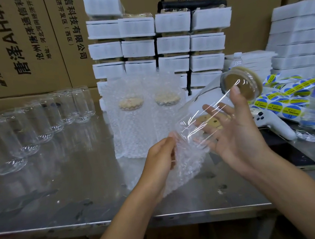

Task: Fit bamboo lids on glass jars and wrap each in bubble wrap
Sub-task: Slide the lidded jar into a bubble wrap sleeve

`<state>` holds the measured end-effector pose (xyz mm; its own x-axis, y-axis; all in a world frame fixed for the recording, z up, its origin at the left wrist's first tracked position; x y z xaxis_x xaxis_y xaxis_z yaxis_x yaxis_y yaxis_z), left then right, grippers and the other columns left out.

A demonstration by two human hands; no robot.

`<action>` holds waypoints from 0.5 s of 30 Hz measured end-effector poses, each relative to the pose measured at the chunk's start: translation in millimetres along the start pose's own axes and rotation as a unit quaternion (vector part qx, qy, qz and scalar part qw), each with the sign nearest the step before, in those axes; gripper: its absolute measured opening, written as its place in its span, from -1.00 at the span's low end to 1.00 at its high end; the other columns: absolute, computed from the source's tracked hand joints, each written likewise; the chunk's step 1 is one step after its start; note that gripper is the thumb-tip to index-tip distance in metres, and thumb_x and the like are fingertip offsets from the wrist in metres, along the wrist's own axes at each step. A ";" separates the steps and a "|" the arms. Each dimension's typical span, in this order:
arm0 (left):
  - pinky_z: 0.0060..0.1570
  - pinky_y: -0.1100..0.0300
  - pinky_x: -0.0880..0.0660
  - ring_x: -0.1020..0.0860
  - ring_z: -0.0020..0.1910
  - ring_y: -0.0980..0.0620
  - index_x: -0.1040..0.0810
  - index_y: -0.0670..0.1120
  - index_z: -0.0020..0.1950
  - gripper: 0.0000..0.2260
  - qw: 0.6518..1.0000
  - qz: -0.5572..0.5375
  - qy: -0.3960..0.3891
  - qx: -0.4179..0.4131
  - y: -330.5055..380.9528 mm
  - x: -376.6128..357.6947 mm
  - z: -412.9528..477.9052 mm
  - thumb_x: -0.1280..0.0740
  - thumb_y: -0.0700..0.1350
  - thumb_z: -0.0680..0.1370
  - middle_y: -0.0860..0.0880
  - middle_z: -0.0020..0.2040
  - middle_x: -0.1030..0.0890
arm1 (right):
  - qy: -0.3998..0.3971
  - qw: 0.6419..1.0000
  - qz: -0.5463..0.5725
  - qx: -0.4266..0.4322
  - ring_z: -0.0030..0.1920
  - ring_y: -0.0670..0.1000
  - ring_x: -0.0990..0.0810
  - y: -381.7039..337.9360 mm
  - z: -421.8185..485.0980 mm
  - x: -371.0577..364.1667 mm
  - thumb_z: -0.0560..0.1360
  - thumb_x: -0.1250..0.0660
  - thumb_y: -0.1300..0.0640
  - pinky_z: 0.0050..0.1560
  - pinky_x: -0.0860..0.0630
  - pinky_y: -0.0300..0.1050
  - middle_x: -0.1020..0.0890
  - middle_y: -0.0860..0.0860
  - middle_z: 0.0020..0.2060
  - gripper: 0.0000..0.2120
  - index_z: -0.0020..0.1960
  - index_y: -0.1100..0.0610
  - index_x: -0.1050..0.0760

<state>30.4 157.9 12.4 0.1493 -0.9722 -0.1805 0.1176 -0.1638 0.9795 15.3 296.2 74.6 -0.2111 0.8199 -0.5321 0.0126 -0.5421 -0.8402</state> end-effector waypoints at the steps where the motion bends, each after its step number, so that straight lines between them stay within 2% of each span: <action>1: 0.10 0.11 -0.50 -0.65 0.01 -0.06 -0.64 -0.18 0.06 -0.65 1.000 -0.014 -0.013 0.014 -0.5 0.2 0.4 -0.19 0.05 0.63 -0.08 -0.01 -0.70 | 0.002 1.000 0.000 -0.003 0.05 0.02 -0.65 0.0 0.2 -0.1 0.18 -0.28 -0.32 -0.11 -0.60 0.06 -0.62 -0.07 0.08 -0.35 0.19 -0.03 -0.44; 3: 0.14 0.11 -0.50 -0.65 0.04 -0.06 -0.64 -0.15 0.08 -0.67 0.999 -0.026 -0.027 0.025 -1.2 1.5 -0.2 -0.21 0.05 0.62 -0.08 0.01 -0.69 | 0.008 1.000 0.008 -0.009 0.03 0.00 -0.66 -0.2 0.3 -0.7 0.19 -0.28 -0.33 -0.14 -0.58 0.04 -0.65 -0.07 0.06 -0.32 0.20 0.01 -0.42; 6: -0.03 0.14 -0.45 -0.57 -0.14 -0.06 -0.64 -0.04 -0.22 -0.79 1.000 -0.005 -0.017 0.004 -0.2 5.0 -3.1 -0.31 -0.03 0.56 -0.10 -0.15 -0.63 | 0.014 1.000 0.016 -0.012 0.00 0.00 -0.64 -2.5 0.1 -1.7 0.17 -0.27 -0.34 -0.16 -0.55 0.02 -0.63 -0.05 0.11 -0.20 0.30 0.06 -0.35; 8: -0.07 0.14 -0.45 -0.55 -0.17 -0.03 -0.62 -0.01 -0.31 -0.74 1.000 -0.016 -0.005 -0.004 2.2 8.7 -4.0 -0.31 -0.03 0.56 -0.11 -0.19 -0.60 | 0.018 1.000 0.011 -0.007 0.00 0.00 -0.64 -5.3 -0.4 -0.5 0.17 -0.27 -0.35 -0.18 -0.55 0.00 -0.61 -0.04 0.15 -0.17 0.32 0.07 -0.34; 11: -0.07 0.14 -0.45 -0.53 -0.16 -0.05 -0.59 -0.04 -0.32 -0.70 0.999 -0.030 0.001 -0.018 7.4 13.1 -4.2 -0.26 -0.07 0.59 -0.11 -0.22 -0.60 | 0.020 1.000 -0.016 0.008 0.08 0.00 -0.64 -8.8 -1.0 3.5 0.17 -0.26 -0.36 -0.20 -0.57 -0.04 -0.60 -0.06 0.16 -0.20 0.31 0.02 -0.37; 15: -0.14 0.22 -0.43 -0.51 -0.22 0.03 -0.57 -0.08 -0.25 -0.70 1.000 -0.023 0.000 -0.021 12.0 16.7 -3.5 -0.18 -0.11 0.63 0.00 -0.29 -0.60 | 0.004 0.997 -0.068 0.040 0.08 0.00 -0.61 -10.0 -1.2 6.0 0.16 -0.29 -0.34 -0.08 -0.58 0.03 -0.57 -0.08 0.17 -0.35 0.18 -0.07 -0.44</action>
<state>37.8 140.3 20.8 0.1429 -0.9639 -0.2247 0.1663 -0.2004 0.9655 15.1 306.8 79.7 -0.1977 0.8882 -0.4146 -0.0947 -0.4383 -0.8938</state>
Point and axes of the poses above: each hand's wrist, its own z-axis towards the middle knuckle, its own x-axis out of the back of the hand, y = z × x, the point moved 3 cm from there along z, towards the middle knuckle
